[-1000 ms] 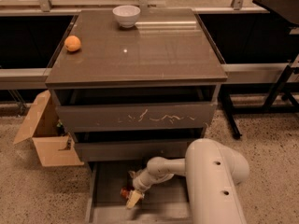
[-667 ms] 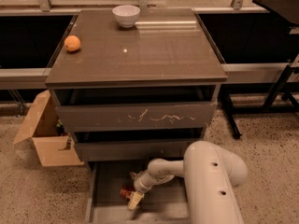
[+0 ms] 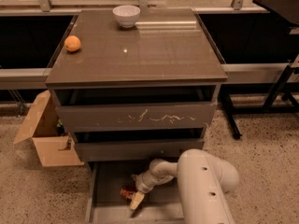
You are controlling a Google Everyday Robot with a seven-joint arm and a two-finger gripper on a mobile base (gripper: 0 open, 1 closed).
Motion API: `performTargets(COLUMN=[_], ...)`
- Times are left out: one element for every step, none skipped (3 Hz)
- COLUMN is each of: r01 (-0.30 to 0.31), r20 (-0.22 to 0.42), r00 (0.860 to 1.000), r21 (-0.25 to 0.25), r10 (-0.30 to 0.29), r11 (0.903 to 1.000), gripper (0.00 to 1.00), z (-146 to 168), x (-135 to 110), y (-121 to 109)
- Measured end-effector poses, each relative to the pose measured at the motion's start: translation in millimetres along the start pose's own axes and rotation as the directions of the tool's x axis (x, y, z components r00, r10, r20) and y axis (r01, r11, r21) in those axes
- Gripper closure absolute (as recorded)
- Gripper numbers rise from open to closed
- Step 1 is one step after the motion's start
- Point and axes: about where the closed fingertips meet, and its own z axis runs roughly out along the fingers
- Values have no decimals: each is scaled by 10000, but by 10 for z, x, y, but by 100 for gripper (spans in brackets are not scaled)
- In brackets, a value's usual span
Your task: Pick coke can from bottom drawer and place on counter
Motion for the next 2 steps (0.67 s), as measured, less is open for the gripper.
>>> performTargets(r01=[-256, -291], r20=[-19, -31], r00=[9997, 9996], r21=[-142, -159], r10=[256, 291], r11=[9996, 9994], gripper=[27, 50], z=[83, 75], x=[132, 133], y=[-65, -69])
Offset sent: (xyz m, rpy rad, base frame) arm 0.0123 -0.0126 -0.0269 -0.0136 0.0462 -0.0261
